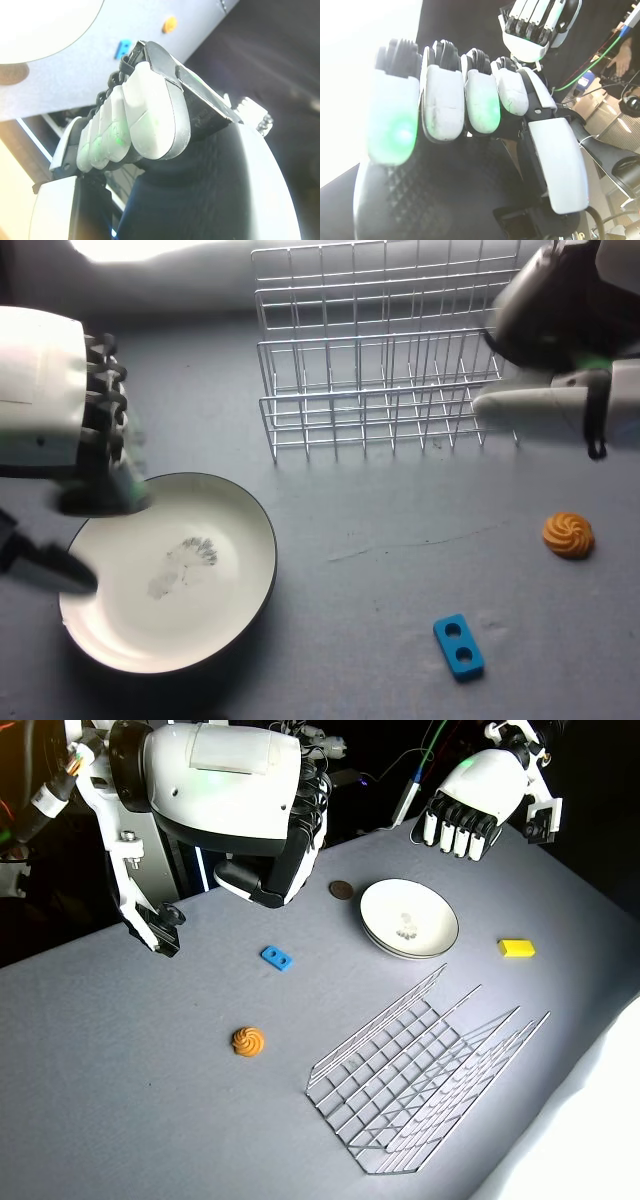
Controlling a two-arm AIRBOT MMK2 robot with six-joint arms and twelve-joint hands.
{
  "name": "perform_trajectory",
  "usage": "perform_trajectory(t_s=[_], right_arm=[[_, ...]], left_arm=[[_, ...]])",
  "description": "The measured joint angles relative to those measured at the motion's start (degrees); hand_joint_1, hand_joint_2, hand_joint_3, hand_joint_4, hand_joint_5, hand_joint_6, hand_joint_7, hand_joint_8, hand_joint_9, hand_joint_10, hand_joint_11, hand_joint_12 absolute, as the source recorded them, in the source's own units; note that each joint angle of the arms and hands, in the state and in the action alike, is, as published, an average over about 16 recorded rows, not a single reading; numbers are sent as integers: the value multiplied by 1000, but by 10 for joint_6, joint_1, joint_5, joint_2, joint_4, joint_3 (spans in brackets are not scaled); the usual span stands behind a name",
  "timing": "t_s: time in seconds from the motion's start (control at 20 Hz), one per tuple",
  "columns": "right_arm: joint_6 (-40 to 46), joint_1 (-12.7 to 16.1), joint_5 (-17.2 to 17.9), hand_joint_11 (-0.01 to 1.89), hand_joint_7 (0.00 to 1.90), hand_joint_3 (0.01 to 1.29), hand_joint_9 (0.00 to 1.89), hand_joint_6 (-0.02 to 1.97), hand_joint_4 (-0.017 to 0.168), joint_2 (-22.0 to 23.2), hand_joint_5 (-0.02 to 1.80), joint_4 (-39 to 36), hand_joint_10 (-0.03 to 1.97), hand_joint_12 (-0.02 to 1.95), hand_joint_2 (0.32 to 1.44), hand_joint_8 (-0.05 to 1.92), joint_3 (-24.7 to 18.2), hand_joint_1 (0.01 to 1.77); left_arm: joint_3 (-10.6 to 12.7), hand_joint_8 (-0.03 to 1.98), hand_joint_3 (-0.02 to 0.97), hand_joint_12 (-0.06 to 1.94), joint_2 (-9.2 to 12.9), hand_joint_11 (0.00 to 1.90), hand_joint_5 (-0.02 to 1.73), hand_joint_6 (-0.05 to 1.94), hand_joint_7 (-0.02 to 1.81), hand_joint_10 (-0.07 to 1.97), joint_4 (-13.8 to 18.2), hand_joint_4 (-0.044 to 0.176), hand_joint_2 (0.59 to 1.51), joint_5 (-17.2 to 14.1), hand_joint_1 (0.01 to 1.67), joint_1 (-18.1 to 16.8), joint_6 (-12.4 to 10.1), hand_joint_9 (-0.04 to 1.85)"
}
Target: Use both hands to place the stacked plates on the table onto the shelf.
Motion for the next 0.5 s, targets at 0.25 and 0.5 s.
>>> perform_trajectory(t_s=[0.25, 0.5], right_arm=[[0, 0, -2, 383, 303, 38, 318, 303, 0, 0, 240, 0, 291, 270, 1098, 278, 0, 51], [1, -1, -5, 165, 123, 30, 128, 103, -3, 0, 92, -6, 91, 64, 1092, 85, 0, 24]], left_arm=[[5, 164, 44, 161, -2, 244, 177, 198, 190, 158, 1, -4, 1105, -5, 40, 0, -3, 192], [15, 23, 24, 21, -5, 92, 55, 37, 61, 27, 8, -3, 1098, -14, 17, 3, -8, 64]])
